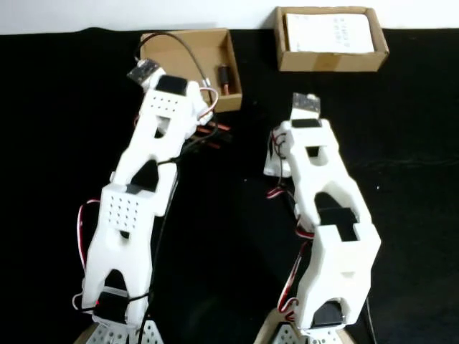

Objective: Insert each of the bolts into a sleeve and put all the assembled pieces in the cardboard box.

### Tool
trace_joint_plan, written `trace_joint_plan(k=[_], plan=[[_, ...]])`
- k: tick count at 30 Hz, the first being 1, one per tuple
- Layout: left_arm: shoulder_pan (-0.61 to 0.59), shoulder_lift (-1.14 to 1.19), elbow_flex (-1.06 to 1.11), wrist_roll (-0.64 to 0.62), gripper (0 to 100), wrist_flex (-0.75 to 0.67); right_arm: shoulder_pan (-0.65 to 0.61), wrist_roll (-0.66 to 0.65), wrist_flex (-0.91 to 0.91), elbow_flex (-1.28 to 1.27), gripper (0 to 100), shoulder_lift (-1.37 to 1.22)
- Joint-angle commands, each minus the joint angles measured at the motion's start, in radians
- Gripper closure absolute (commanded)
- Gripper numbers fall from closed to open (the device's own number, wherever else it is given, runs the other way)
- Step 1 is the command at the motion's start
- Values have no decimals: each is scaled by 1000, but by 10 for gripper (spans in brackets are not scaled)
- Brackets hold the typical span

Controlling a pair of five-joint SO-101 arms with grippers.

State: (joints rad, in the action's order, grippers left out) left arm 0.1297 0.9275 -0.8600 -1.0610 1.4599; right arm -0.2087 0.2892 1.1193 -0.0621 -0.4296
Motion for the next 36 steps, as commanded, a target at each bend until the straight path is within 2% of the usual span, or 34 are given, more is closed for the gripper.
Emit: trace_joint_plan(k=[1,6,11,17,21,26,36], plan=[[-16,25,-5,-5,819,-34,5,-5,-12,-1,992,47],[-18,81,-7,18,890,-40,5,-3,-12,1,992,47],[-31,93,-7,124,952,-34,5,-6,-12,1,992,47],[-25,93,-7,209,977,-29,5,-8,-12,1,992,47],[-27,96,-19,216,968,51,5,-8,-12,1,992,47],[-30,102,-39,230,842,87,5,-8,-12,1,992,47],[-25,102,-41,229,807,81,4,-8,-12,1,992,47]])
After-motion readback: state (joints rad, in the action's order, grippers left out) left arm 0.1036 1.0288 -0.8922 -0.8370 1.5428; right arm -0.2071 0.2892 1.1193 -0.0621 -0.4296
